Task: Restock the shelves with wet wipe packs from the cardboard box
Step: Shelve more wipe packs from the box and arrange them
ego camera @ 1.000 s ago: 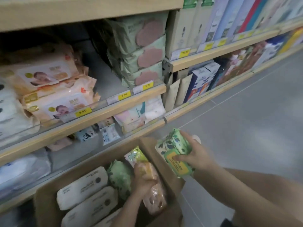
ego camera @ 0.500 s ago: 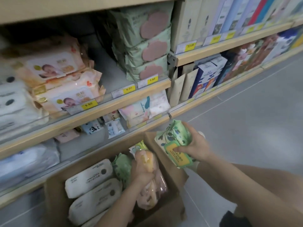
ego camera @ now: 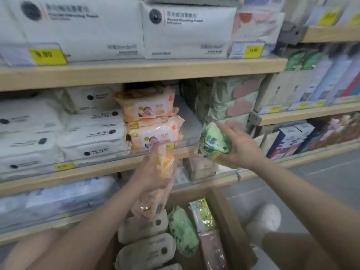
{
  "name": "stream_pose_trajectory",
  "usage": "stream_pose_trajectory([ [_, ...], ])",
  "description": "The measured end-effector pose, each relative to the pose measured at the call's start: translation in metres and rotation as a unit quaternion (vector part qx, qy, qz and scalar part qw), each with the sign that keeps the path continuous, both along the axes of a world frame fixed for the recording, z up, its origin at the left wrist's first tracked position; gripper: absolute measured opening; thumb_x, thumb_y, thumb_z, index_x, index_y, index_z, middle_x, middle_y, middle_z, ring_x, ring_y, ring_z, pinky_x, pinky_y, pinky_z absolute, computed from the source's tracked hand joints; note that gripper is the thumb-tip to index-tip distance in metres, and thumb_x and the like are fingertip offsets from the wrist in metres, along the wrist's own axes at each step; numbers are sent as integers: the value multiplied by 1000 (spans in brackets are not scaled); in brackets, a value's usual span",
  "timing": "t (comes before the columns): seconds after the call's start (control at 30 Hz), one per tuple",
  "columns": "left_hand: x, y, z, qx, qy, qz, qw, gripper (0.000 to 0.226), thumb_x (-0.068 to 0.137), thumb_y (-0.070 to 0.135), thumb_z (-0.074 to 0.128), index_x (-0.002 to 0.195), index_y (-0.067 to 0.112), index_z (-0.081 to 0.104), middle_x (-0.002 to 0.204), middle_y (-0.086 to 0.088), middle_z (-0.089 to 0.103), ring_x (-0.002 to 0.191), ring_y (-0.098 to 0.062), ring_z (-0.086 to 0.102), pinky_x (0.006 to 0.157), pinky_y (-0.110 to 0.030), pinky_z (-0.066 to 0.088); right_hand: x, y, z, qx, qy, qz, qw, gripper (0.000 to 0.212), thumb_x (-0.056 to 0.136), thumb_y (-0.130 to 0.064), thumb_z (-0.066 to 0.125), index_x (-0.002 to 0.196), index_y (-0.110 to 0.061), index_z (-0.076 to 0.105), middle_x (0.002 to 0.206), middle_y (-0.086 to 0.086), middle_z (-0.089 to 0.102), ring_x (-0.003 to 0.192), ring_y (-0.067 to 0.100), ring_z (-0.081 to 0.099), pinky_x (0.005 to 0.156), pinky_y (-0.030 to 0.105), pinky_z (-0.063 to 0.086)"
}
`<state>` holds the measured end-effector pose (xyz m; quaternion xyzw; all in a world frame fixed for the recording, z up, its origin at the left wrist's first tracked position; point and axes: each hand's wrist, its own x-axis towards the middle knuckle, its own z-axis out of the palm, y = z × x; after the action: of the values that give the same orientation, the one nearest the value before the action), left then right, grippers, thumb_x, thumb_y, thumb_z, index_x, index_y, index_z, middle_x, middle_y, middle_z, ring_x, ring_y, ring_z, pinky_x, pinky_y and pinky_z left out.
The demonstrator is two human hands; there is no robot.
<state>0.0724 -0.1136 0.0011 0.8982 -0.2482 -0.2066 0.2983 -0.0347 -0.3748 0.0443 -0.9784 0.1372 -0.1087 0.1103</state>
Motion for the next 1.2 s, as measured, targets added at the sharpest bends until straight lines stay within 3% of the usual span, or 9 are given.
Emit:
stream_pose_trajectory([
  [0.07, 16, 6, 10, -2, -5, -4, 1000, 129, 64, 13, 81, 139, 51, -18, 154, -7, 19, 105, -27, 57, 73, -35, 53, 37, 2, 14, -55, -2, 35, 998, 100, 65, -42, 78, 147, -31, 23, 117, 8, 51, 104, 33, 51, 89, 38, 41],
  [0.17, 36, 9, 17, 23, -10, -11, 1000, 135, 63, 12, 82, 140, 47, -24, 153, -7, 23, 113, -24, 52, 78, -31, 48, 85, 6, 24, -118, 1, 82, 990, 96, 69, -40, 77, 147, -28, 23, 121, 12, 51, 107, 34, 49, 92, 37, 36],
  [0.27, 54, 7, 18, 40, 11, -31, 999, 141, 60, 12, 83, 135, 49, -31, 148, -8, 31, 93, -17, 57, 76, -33, 50, 117, 6, 29, -178, 20, 100, 979, 93, 72, -39, 75, 148, -29, 21, 125, 12, 49, 112, 33, 46, 98, 37, 33],
  [0.37, 70, 4, 19, 39, 49, -42, 997, 143, 60, 11, 83, 135, 45, -34, 152, -7, 28, 96, -12, 46, 76, -27, 41, 140, 4, 29, -207, 57, 98, 972, 92, 73, -39, 73, 148, -30, 21, 126, 13, 49, 115, 34, 45, 104, 39, 29],
  [0.53, 83, -1, 18, 57, 84, -40, 994, 145, 58, 15, 84, 135, 40, -36, 154, -5, 25, 126, -24, 43, 83, -27, 37, 171, 5, 21, -171, 96, 151, 969, 92, 69, -22, 74, 147, -28, 26, 131, 16, 47, 120, 34, 43, 109, 37, 22],
  [0.63, 84, -2, 19, 59, 93, -40, 993, 143, 59, 14, 84, 136, 39, -35, 154, -5, 24, 130, -25, 39, 85, -27, 36, 175, -2, 22, -95, 125, 179, 971, 94, 70, -16, 76, 148, -25, 23, 136, 17, 45, 124, 31, 40, 106, 34, 24],
  [0.8, 85, -2, 19, 58, 100, -43, 992, 144, 59, 14, 84, 137, 38, -34, 151, -6, 30, 115, -20, 44, 82, -26, 37, 178, -12, 16, -53, 200, 178, 962, 93, 79, -11, 70, 150, -26, 13, 152, 11, 28, 135, 26, 30, 108, 28, 25],
  [1.1, 81, -2, 22, 54, 112, -43, 991, 143, 60, 14, 84, 137, 40, -34, 149, -4, 35, 103, -13, 46, 81, -25, 37, 178, -20, -2, -100, 179, 176, 963, 95, 72, -21, 74, 149, -26, 19, 138, 14, 42, 125, 31, 41, 100, 32, 34],
  [1.2, 82, -1, 21, 50, 110, -44, 992, 144, 59, 14, 85, 136, 41, -34, 147, -4, 38, 97, -10, 47, 80, -25, 39, 178, -18, 5, -135, 209, 161, 955, 97, 73, -26, 75, 149, -29, 16, 143, 12, 37, 131, 29, 35, 105, 36, 30],
])
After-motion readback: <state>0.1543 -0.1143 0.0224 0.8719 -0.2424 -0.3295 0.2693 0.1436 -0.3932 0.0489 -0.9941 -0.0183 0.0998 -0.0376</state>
